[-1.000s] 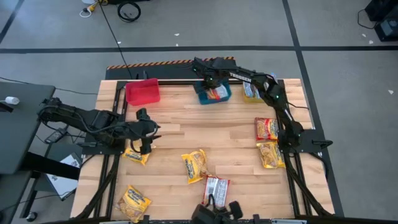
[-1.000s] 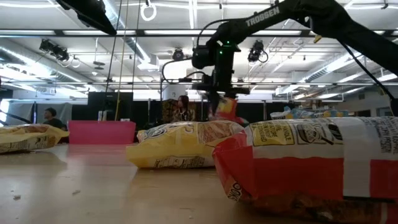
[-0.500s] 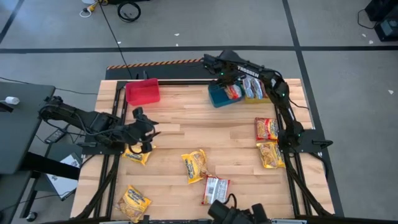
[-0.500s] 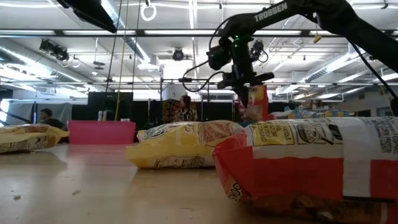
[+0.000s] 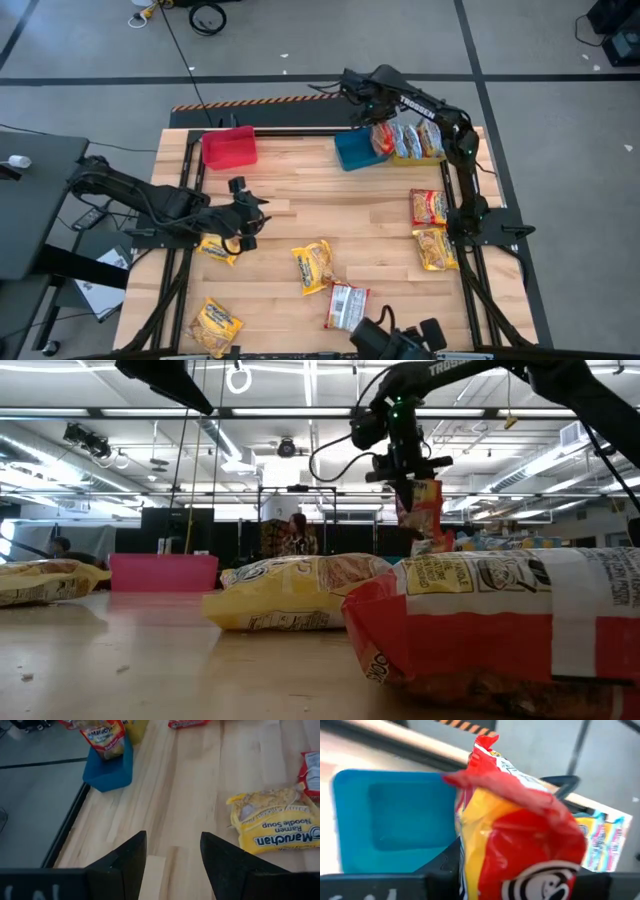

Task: Sort Maruchan noodles
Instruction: Put the red noodle pack into the blue bin

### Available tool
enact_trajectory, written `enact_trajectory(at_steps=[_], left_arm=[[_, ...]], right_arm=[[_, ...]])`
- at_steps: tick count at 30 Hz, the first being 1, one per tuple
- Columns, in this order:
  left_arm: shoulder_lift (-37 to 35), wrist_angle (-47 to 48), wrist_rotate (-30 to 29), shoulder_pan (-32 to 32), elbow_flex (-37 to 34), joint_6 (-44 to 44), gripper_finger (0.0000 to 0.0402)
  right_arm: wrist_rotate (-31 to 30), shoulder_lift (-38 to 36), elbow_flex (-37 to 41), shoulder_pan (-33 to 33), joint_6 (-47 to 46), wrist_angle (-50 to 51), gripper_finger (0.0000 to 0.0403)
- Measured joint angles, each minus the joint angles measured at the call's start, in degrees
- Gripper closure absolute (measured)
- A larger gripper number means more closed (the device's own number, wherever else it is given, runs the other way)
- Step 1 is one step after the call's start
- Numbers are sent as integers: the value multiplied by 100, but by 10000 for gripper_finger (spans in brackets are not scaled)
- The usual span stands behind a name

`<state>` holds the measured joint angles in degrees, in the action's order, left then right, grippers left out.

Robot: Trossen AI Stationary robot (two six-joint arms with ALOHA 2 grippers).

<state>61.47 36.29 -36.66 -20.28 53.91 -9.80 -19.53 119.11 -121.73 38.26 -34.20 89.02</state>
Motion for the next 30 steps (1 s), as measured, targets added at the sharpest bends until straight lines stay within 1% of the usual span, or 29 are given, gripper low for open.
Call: enact_trajectory(at_steps=[5, 7, 9, 11, 17, 22, 27, 30], left_arm=[[90, -183, -20, 75, 0, 153, 212], [90, -278, -20, 112, 0, 238, 212], [84, -287, -21, 122, 0, 276, 212], [83, -294, -16, 121, 0, 275, 212], [79, -249, 237, 114, 0, 121, 212], [79, -176, 236, 40, 0, 103, 212], [79, -85, 243, -51, 0, 101, 212], [79, -41, 251, -61, 0, 105, 212]], right_arm=[[553, 35, 0, -139, 149, -323, 261], [883, 75, 24, -155, 238, -524, 261], [1134, 73, 177, -173, 253, -909, 261], [1365, 75, 297, -137, 164, -1070, 261], [1495, 78, 943, 85, -170, -1113, 261], [1509, 71, 1485, 132, -270, -1562, 261], [2129, 68, 2025, 138, -584, -2302, 261], [2234, 72, 2246, 136, -992, -2604, 261]])
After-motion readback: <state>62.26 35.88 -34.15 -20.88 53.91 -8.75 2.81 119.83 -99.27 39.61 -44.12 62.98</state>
